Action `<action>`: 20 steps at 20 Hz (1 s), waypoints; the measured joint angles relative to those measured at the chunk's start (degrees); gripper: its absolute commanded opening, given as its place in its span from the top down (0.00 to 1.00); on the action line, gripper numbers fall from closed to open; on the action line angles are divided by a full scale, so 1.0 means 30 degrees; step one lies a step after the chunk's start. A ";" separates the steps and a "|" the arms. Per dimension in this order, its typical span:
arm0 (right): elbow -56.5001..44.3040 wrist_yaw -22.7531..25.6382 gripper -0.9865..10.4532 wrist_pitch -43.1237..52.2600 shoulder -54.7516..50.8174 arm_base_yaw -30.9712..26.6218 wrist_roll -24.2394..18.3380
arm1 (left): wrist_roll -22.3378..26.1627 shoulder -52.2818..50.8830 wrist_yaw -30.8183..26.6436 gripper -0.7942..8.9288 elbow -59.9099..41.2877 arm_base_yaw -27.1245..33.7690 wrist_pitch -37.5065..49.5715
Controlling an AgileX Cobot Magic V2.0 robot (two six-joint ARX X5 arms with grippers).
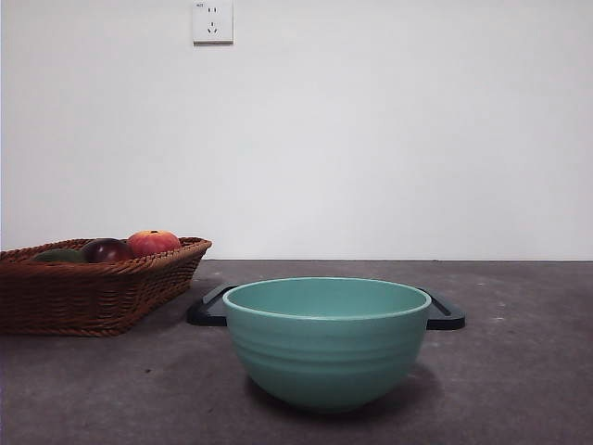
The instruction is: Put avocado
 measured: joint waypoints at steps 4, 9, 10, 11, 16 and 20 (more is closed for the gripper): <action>0.0000 0.0160 0.72 0.0000 0.0007 0.0000 -0.0350 | 0.0197 0.0000 0.0000 0.83 0.0000 0.0000 -0.0015; 0.0000 0.0656 0.44 0.0000 0.0007 0.0000 -0.0379 | 0.0459 0.0000 0.0000 0.28 0.0000 0.0000 -0.0022; 0.0000 0.0656 0.44 0.0000 0.0007 0.0000 -0.0379 | 0.0583 0.0000 0.0000 0.28 0.0000 0.0000 -0.0015; 0.0000 0.0656 0.44 0.0000 0.0007 0.0000 -0.0393 | 0.0605 0.0000 0.0015 0.28 0.0000 0.0000 -0.0022; 0.0000 0.0627 0.44 0.0044 0.0007 0.0000 -0.0401 | 0.0612 0.0007 0.0015 0.28 0.0000 0.0000 -0.0350; 0.0000 0.0619 0.44 0.0044 0.0007 0.0000 -0.0401 | 0.0619 0.0401 -0.1078 0.28 0.0102 0.0000 -0.1457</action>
